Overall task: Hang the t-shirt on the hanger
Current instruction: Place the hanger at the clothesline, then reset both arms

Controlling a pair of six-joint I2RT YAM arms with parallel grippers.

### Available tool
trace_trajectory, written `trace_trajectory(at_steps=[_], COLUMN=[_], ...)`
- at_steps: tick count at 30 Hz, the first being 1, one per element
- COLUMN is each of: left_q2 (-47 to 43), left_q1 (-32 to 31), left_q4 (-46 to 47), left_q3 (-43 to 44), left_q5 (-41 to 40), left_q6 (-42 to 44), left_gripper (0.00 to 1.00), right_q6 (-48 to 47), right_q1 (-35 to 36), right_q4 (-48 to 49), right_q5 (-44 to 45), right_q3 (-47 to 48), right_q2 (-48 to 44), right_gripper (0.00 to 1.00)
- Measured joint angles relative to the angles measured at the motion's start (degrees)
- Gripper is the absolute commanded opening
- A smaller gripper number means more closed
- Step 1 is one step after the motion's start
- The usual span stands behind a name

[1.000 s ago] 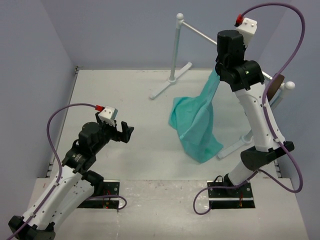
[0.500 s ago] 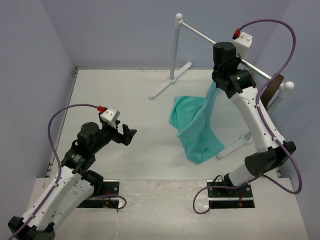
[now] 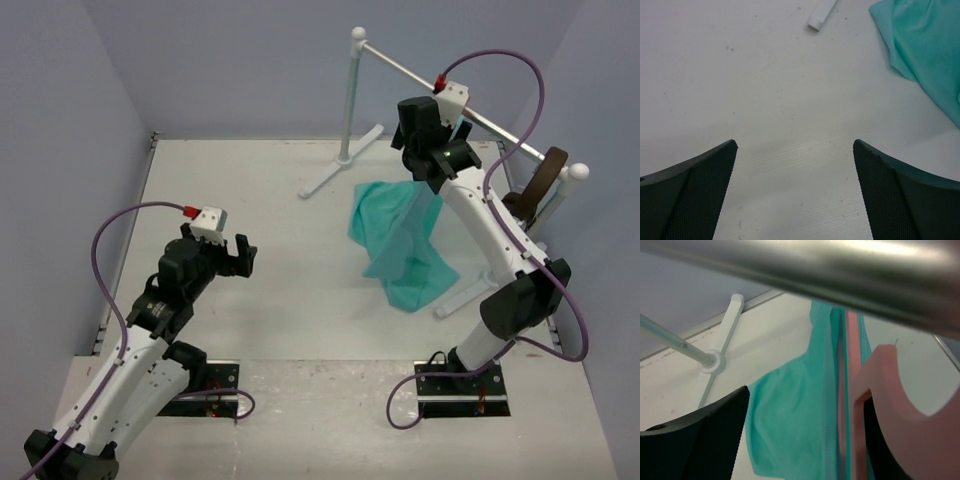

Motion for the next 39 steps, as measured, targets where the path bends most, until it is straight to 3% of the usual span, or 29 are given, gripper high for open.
trace_trajectory(at_steps=[10,14,19,29,34,39], left_q2=[0.2,0.3,0.1,-5.8,-10.1,-11.0], left_q1=[3.2,3.2,3.2,4.7,4.7,4.7], left_q4=[0.2,0.2,0.2,-0.5,-2.8,-3.9], left_q3=[0.0,0.0,0.0,0.9,3.9,6.0], left_q5=[4.7,5.8,4.4,-6.2,-14.3,-21.4], left_q6=[0.0,0.0,-0.9,-5.1,-5.1,-5.1], left_gripper=[1.0,1.0,1.0,1.0,1.0,1.0], right_q6=[1.7,1.7,1.7,-1.7,-4.2,-4.6], right_q1=[2.5,2.9,3.6,3.7,3.8,3.8], right_q4=[2.8,2.3,2.1,2.6,-1.4,-5.3], right_q5=[4.0,4.7,3.1,-3.4,-9.7,-17.7], right_q3=[-5.7,-4.8,-4.3,-9.5,-24.7,-33.8], right_q2=[0.0,-0.1,-4.1,-25.9,-40.3,-58.2], right_gripper=[0.9,0.97,0.99,0.99,0.99,0.99])
